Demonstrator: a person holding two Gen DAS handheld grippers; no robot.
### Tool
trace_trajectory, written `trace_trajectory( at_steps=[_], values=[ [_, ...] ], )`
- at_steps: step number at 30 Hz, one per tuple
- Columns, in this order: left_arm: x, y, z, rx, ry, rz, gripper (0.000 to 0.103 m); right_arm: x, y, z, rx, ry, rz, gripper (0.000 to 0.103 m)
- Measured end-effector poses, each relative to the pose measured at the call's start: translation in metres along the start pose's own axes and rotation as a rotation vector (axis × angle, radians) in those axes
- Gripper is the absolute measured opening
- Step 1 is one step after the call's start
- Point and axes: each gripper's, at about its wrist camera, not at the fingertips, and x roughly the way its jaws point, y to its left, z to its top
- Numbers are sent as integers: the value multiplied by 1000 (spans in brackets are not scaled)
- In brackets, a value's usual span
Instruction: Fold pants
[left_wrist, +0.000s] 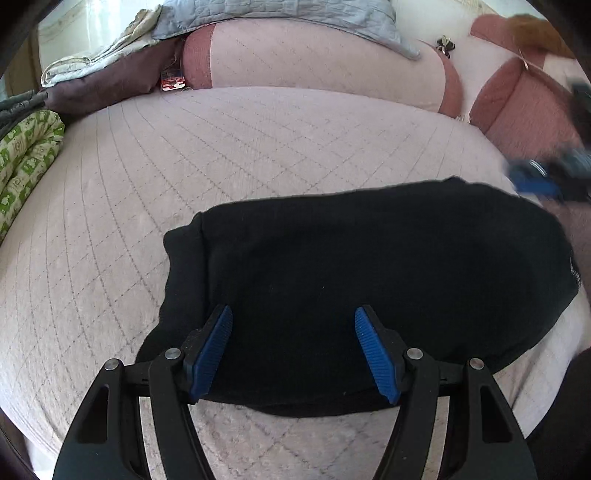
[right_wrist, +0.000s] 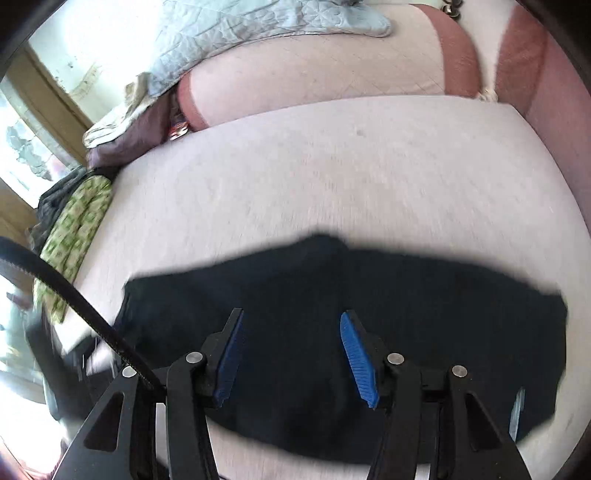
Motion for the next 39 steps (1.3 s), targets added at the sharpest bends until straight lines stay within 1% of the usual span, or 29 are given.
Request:
trace_trajectory(
  at_steps=[1, 3, 4, 5, 7, 8, 9, 10, 11, 12, 14, 18, 19, 23, 25, 26, 28, 29, 30, 31, 32, 33, 35, 36, 38, 39],
  values=[
    [-1, 0, 0, 0, -6, -7, 68, 13, 0, 12, -3, 12, -5, 58],
    [-2, 4, -1, -18, -7, -26, 68, 41, -3, 36, -16, 39, -53, 58],
    [-3, 4, -3, -19, -7, -28, 68, 51, -4, 41, -20, 58, -55, 58],
    [-3, 5, -3, -16, -8, -27, 68, 67, -6, 48, -20, 95, -52, 58],
    [-1, 5, -4, -7, -9, -23, 68, 84, -7, 50, -24, 154, -55, 58],
    [1, 6, -2, 0, -7, -19, 69, 92, -8, 50, -46, 175, -86, 58],
    [1, 4, 1, 3, -7, -18, 70, 97, -6, 50, -66, 185, -110, 56],
    [4, 4, 2, 6, -5, -18, 71, 100, -5, 50, -83, 192, -120, 50],
    [3, 3, 2, 8, -3, -19, 72, 101, 0, 48, -123, 192, -151, 31],
    [4, 2, 3, 12, -1, -17, 73, 100, 2, 45, -157, 194, -177, 13],
    [4, 1, 4, 18, -1, -12, 74, 95, 7, 43, -190, 179, -197, 11],
    [4, 2, 4, 11, -1, -19, 74, 87, 11, 62, -154, 107, -216, 7],
    [5, 3, 4, 9, -1, -21, 74, 89, 11, 69, -143, 96, -217, 1],
    [4, 4, 3, 20, -7, -23, 74, 103, 19, 88, -129, 77, -264, 1],
    [2, 6, 3, 5, -12, -41, 74, 96, 19, 90, -114, 52, -272, 1],
    [1, 10, 3, -15, -14, -62, 74, 82, 17, 87, -92, 27, -242, 2],
    [-4, 21, 5, -74, -23, -121, 74, 66, 14, 79, -56, 16, -184, 11],
    [-6, 29, 6, -113, -30, -157, 74, 49, 15, 64, -40, 5, -137, 18],
    [-9, 36, 7, -148, -38, -183, 74, 38, 18, 52, -43, 1, -101, 23],
    [-12, 44, 8, -189, -50, -201, 74, 30, 21, 35, -55, 3, -70, 24],
    [-15, 53, 9, -234, -65, -204, 74, 19, 28, 12, -79, 24, -35, 24],
    [-17, 59, 8, -261, -76, -187, 74, 14, 32, -2, -95, 40, -19, 24],
    [-21, 70, 9, -312, -96, -141, 74, 10, 46, -35, -137, 70, 6, 24],
    [-21, 75, 8, -340, -97, -148, 74, 11, 52, -47, -153, 76, 6, 24],
    [-18, 76, 6, -358, -79, -156, 74, 17, 62, -74, -178, 85, 11, 24],
    [-14, 75, 5, -346, -61, -125, 74, 22, 66, -85, -178, 103, 26, 24]
  ],
)
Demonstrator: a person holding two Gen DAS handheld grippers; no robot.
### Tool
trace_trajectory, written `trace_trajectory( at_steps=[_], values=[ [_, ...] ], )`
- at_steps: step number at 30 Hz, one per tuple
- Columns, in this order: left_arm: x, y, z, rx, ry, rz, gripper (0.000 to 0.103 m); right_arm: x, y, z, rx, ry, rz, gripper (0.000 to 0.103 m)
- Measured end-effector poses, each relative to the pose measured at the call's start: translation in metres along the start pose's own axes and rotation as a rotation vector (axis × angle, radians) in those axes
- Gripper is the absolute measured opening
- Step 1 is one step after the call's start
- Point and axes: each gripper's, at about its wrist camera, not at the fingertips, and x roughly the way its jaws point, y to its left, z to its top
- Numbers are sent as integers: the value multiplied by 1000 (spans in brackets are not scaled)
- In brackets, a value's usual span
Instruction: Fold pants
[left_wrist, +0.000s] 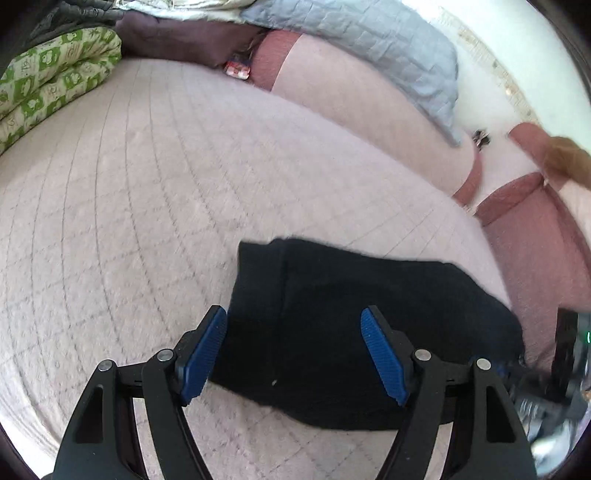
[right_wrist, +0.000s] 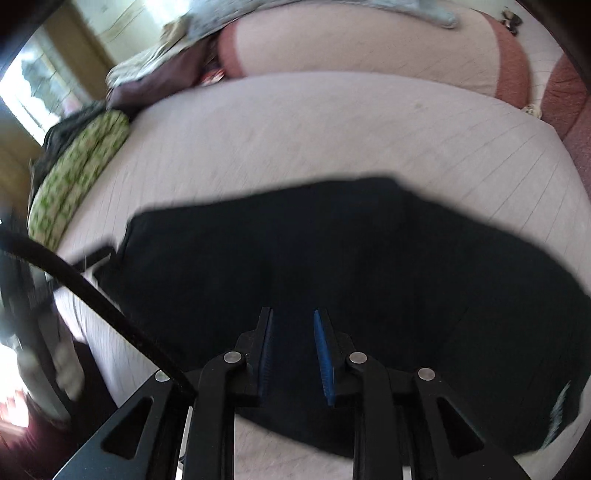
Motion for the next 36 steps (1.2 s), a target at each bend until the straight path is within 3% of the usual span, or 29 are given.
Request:
trace_trajectory(
  at_steps=[2, 3, 4, 7, 9, 12, 17, 20, 22, 23, 24, 27, 29, 32, 35, 36],
  values=[
    [9, -4, -8, 52, 34, 146, 74, 18, 6, -24, 32, 60, 51, 25],
    [12, -3, -10, 67, 52, 190, 74, 17, 9, -32, 33, 29, 46, 25],
    [13, -4, -13, 90, 61, 215, 74, 11, 13, -43, 15, 2, 37, 27],
    [8, -7, -16, 110, 49, 268, 76, 0, 22, -59, -37, 52, 40, 29],
    [6, -5, -18, 94, 45, 253, 76, -5, 21, -64, -32, 86, 31, 29],
    [-9, 3, -14, 25, -1, 157, 76, -22, 19, -56, 6, -26, 24, 29],
    [-25, 25, -7, -77, -84, 170, 76, -5, 35, -15, 95, -135, 113, 30],
    [-24, 40, -6, -120, -69, 167, 76, 25, 60, -4, 72, -86, 126, 30],
    [-26, 45, -5, -129, -71, 169, 76, 42, 73, -18, 70, -23, 117, 35],
    [-27, 46, -4, -122, -79, 178, 76, 34, 88, -27, 2, -73, 66, 41],
    [-29, 44, -6, -118, -82, 183, 76, 31, 98, -32, -51, -62, 64, 51],
    [-28, 45, -4, -119, -74, 177, 76, 27, 108, -55, -99, 37, 198, 53],
    [-27, 46, -5, -134, -63, 142, 76, 15, 97, -69, -70, 38, 213, 53],
    [-28, 40, -6, -120, -71, 138, 76, -19, 46, -76, 75, -30, 200, 53],
    [-31, 34, -9, -95, -93, 144, 76, -79, -45, -85, 280, -154, 82, 55],
    [-33, 33, -9, -94, -98, 137, 76, -96, -71, -90, 332, -186, 25, 63]
  ],
)
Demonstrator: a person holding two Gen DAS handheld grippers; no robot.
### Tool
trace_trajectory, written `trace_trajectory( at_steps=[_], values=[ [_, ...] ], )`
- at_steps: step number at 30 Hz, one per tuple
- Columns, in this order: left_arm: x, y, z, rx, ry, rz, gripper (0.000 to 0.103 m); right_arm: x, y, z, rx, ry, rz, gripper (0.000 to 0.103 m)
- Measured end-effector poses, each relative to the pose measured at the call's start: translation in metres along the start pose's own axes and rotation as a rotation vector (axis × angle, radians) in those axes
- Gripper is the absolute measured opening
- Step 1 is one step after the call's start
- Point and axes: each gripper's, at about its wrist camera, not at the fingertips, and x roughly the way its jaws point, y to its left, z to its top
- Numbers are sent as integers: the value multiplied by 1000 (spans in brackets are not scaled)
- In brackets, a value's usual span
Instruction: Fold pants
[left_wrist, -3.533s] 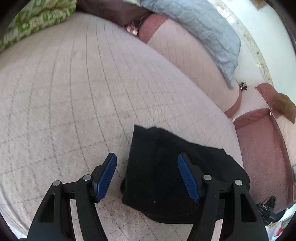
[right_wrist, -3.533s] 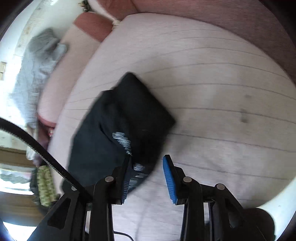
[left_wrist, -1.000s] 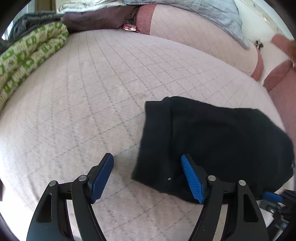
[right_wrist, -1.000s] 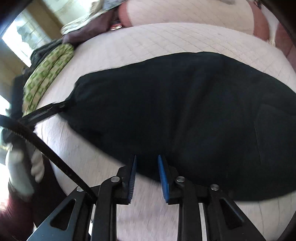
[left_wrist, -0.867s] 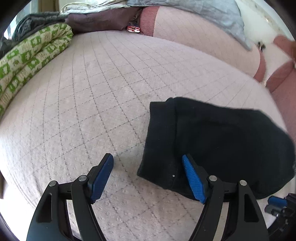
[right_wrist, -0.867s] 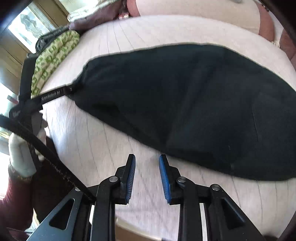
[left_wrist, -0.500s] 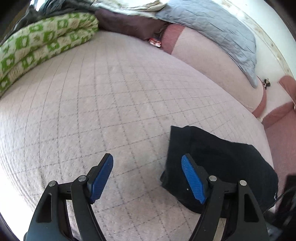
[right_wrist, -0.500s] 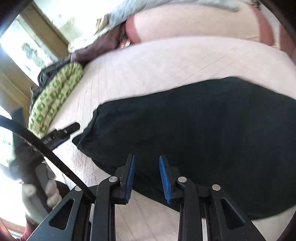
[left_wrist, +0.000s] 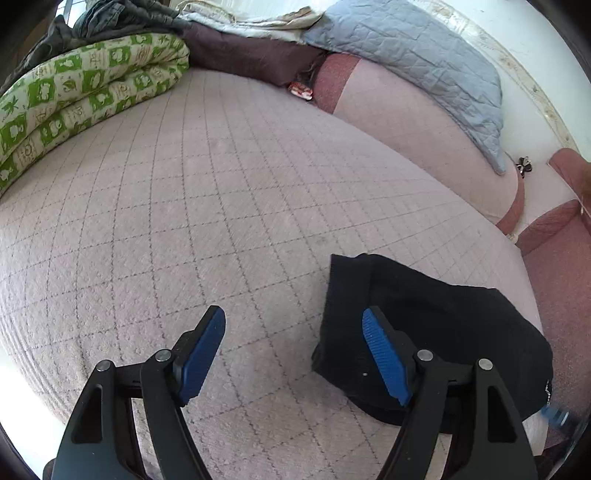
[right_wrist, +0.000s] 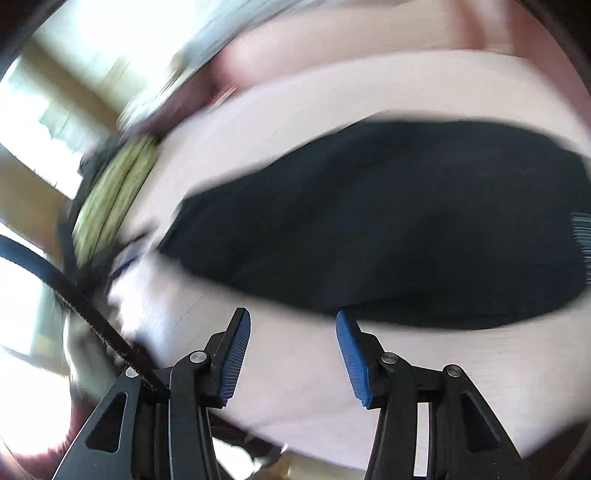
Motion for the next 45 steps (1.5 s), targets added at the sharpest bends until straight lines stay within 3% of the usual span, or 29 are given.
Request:
trace_trajectory(
  at_steps=[2, 3, 5, 8, 10, 13, 14, 17, 19, 25, 27, 30, 34, 37, 39, 45],
  values=[
    [-2, -2, 0, -4, -10, -16, 76, -39, -61, 11, 145, -84, -152, 78],
    [-3, -4, -1, -3, -13, -22, 76, -47, -79, 13, 194, -97, -179, 85],
    [-2, -8, -2, 4, -14, -28, 76, -60, -122, 16, 327, -87, -216, 85],
    [1, -16, -4, 31, -11, -19, 76, -50, -165, 7, 520, -59, -97, 86],
    [2, -23, -7, 62, -12, -15, 76, -31, -175, 3, 579, -41, -13, 86],
    [1, -35, -13, 123, -26, -2, 76, -11, -174, -1, 608, -119, 29, 89],
    [0, -38, -14, 146, -35, 13, 76, -5, -167, 4, 593, -151, 47, 85],
    [1, -46, -18, 196, -50, 56, 76, 2, -167, 9, 599, -139, 61, 23],
    [3, -47, -19, 203, -45, 65, 76, -3, -175, 4, 631, -152, 100, 22],
    [9, -38, -14, 145, -5, 22, 76, -19, -185, -1, 661, -179, 34, 21],
    [8, -34, -14, 131, -2, 14, 76, -18, -178, 1, 670, -167, -38, 37],
    [7, -30, -14, 110, -1, 6, 76, -36, -176, -3, 653, -214, -122, 52],
    [10, -31, -13, 82, 13, -30, 76, -68, -166, -9, 603, -317, -220, 55],
    [20, -34, -15, 82, 57, -23, 76, -88, -134, -3, 476, -389, -288, 60],
    [30, -35, -18, 88, 99, 18, 76, -86, -107, 3, 387, -383, -275, 63],
    [16, -28, -19, 118, 49, 66, 76, -30, -22, 9, 135, -239, -128, 69]
  ],
)
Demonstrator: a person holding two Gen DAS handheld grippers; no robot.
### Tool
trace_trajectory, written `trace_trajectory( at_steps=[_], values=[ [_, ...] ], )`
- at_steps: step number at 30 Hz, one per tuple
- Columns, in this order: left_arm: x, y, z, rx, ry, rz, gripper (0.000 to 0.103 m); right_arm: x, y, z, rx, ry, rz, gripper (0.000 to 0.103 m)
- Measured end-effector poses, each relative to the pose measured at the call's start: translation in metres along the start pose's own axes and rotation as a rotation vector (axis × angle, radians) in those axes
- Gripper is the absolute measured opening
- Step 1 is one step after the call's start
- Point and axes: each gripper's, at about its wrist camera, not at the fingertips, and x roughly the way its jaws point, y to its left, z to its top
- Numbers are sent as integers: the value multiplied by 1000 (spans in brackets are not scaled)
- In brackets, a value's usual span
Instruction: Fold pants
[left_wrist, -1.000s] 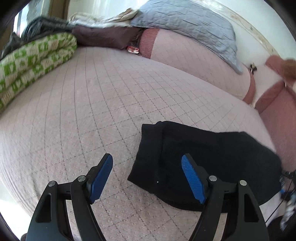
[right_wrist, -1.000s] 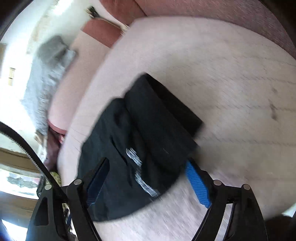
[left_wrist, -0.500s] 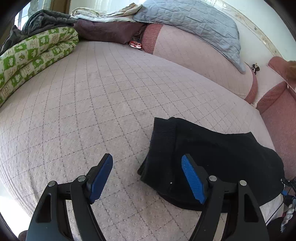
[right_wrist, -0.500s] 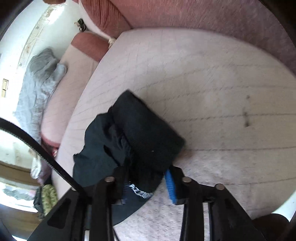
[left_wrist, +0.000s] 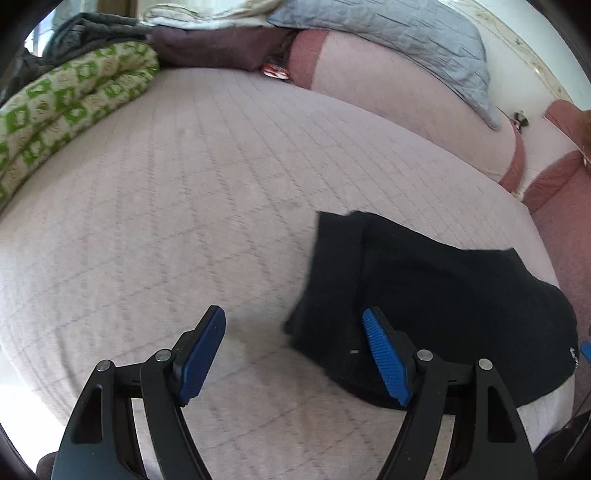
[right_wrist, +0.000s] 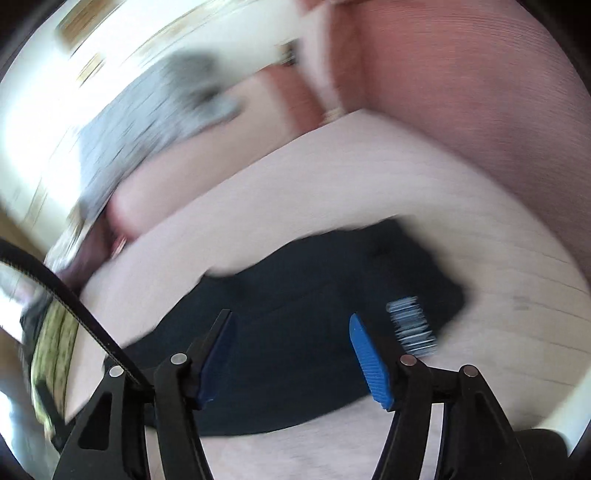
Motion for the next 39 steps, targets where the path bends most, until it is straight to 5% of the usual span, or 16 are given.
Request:
trace_trajectory(
  at_steps=[8, 13, 22, 29, 39],
  values=[
    [-10, 18, 1, -29, -16, -61, 76, 62, 100, -54, -275, 219, 112, 69],
    [-30, 9, 4, 14, -133, 29, 76, 87, 109, -79, -354, 288, 70, 73],
    [-38, -22, 0, 148, -203, 120, 76, 79, 116, -101, -470, 224, 43, 88],
    [-35, -19, -1, 142, -187, 121, 76, 86, 138, -118, -581, 199, 3, 102],
    [-29, -5, -2, 115, -146, 130, 76, 77, 141, -111, -581, 220, 16, 101]
  ],
)
